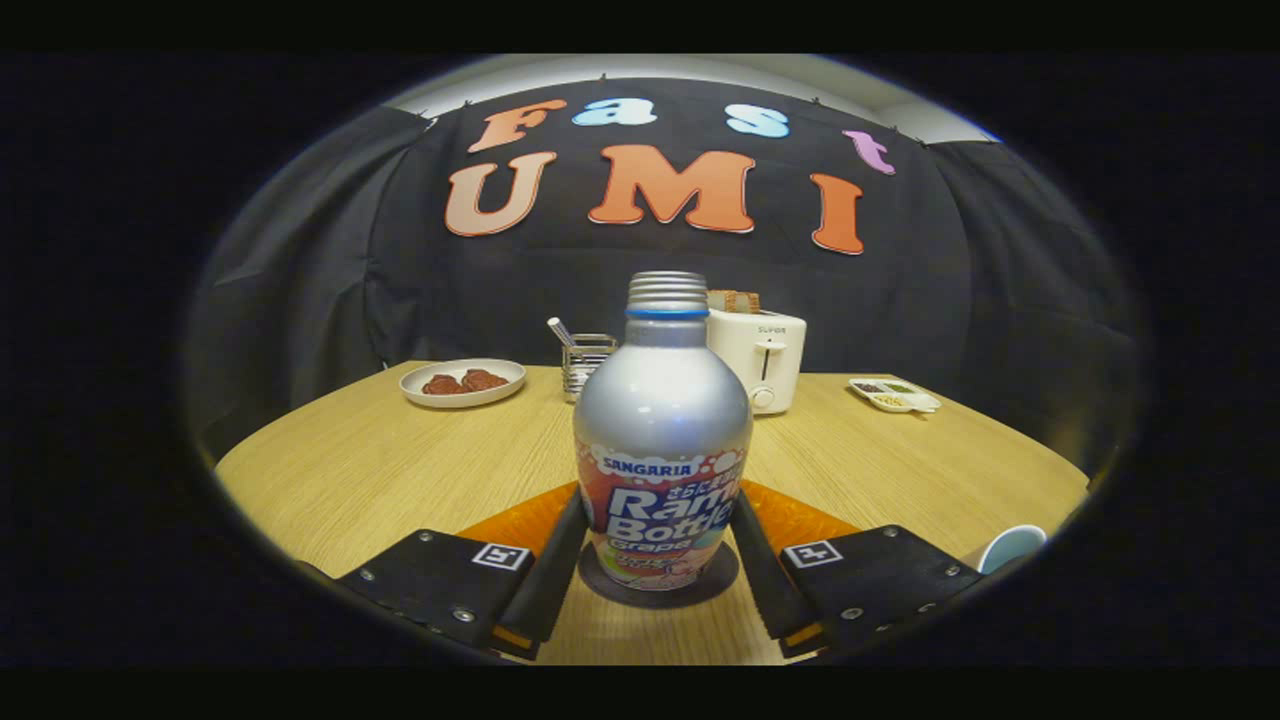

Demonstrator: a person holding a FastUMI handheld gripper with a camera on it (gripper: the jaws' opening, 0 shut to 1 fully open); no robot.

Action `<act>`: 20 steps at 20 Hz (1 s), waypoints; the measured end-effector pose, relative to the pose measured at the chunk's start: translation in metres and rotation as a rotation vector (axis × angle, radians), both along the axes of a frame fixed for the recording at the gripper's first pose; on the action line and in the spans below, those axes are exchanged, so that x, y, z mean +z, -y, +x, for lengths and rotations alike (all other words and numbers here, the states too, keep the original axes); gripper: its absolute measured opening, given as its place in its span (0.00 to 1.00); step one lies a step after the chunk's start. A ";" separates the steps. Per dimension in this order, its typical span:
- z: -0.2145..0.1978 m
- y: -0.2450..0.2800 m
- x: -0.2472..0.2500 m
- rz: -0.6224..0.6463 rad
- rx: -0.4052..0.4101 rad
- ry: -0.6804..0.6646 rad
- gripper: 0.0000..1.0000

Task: Take the bottle from table, then pour the juice into the cup, finally place the bottle on the coaster

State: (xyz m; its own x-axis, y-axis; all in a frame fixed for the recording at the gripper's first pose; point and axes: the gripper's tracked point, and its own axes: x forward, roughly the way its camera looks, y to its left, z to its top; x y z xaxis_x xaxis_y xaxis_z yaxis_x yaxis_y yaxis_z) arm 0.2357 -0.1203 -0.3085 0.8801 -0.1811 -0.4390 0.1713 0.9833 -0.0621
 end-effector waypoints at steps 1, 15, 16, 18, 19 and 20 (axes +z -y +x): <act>-0.001 0.001 -0.002 0.000 -0.007 -0.010 0.77; -0.078 -0.007 0.095 0.029 -0.014 0.162 0.97; -0.087 -0.010 0.104 0.031 -0.004 0.173 0.97; -0.109 -0.014 0.125 0.042 0.009 0.191 0.97; -0.119 -0.019 0.140 0.052 0.013 0.215 0.97; -0.129 -0.020 0.153 0.061 0.013 0.241 0.97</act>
